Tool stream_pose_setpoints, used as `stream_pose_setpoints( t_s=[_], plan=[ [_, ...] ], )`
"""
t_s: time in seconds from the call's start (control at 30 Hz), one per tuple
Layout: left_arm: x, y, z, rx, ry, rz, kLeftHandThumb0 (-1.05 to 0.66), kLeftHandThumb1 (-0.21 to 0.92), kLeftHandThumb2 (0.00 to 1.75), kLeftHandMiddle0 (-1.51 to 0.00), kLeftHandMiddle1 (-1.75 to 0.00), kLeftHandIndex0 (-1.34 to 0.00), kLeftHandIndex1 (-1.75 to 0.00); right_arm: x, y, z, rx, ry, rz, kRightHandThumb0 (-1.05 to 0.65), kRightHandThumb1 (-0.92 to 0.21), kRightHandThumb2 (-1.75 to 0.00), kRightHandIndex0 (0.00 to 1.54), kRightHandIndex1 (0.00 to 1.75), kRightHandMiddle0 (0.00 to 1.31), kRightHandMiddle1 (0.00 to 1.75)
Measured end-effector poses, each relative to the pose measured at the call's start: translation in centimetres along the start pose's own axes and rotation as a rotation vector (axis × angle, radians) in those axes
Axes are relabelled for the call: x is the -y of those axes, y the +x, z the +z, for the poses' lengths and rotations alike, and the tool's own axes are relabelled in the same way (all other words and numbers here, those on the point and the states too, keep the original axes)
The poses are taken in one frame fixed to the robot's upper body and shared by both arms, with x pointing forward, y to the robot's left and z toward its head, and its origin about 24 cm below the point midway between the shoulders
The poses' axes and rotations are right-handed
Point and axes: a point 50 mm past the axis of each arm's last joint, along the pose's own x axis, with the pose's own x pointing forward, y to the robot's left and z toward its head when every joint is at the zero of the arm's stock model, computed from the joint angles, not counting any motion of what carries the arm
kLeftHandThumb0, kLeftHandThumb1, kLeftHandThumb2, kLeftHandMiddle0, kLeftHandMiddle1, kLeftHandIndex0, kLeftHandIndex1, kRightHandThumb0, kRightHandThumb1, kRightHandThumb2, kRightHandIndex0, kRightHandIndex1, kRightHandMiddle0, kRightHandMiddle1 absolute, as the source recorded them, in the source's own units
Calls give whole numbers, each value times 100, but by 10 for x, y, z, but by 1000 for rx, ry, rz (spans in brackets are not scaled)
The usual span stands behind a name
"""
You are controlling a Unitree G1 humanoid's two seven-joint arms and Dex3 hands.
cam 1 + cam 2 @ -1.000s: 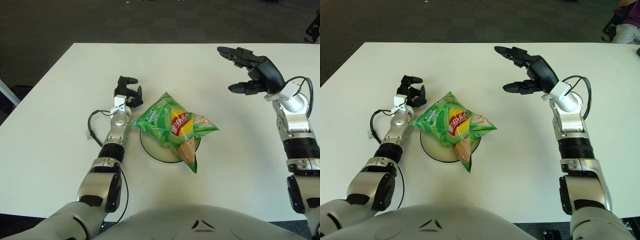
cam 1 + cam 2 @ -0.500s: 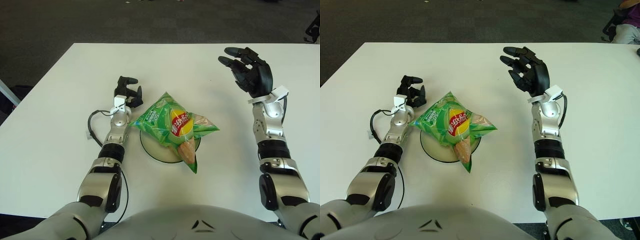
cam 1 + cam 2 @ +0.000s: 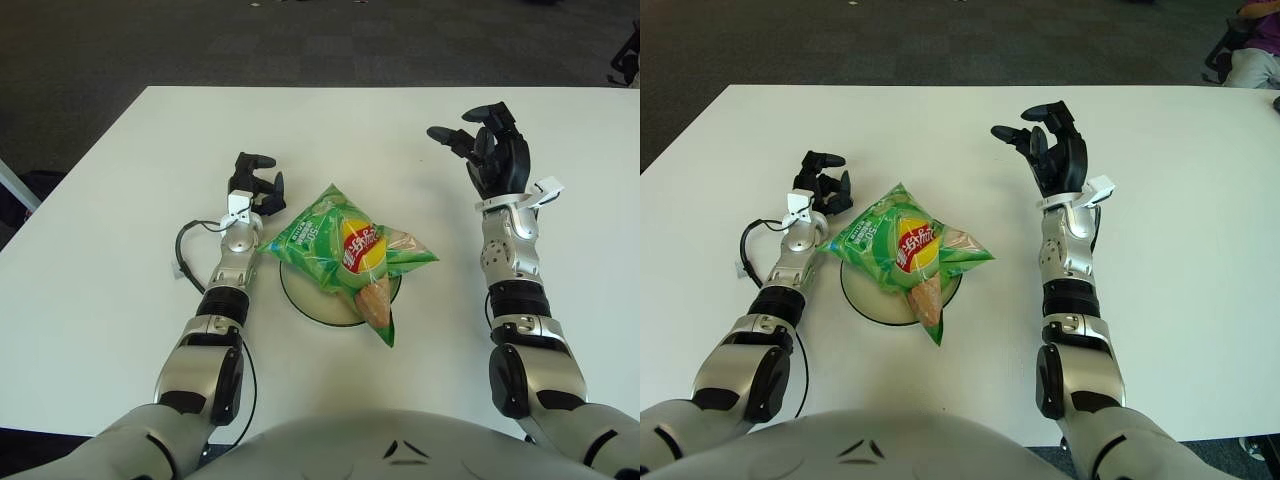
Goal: Put the snack into the plate.
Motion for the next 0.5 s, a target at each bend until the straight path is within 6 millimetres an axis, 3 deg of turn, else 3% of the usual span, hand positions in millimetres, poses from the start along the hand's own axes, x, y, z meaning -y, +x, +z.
stream_pose_setpoints(
  t_s=[0.17, 0.5],
  plan=[
    [0, 0, 0, 0, 0, 0, -1, 47, 108, -53, -172, -40, -157, -3, -3, -12, -37, 29, -37, -35, -92, -41, 86, 101, 32, 162],
    [0, 0, 0, 4, 0, 1, -1, 47, 108, -53, -171, -40, -157, 2, -22, -52, -178, 32, -113, -35, -92, -40, 85, 108, 33, 162]
  ],
)
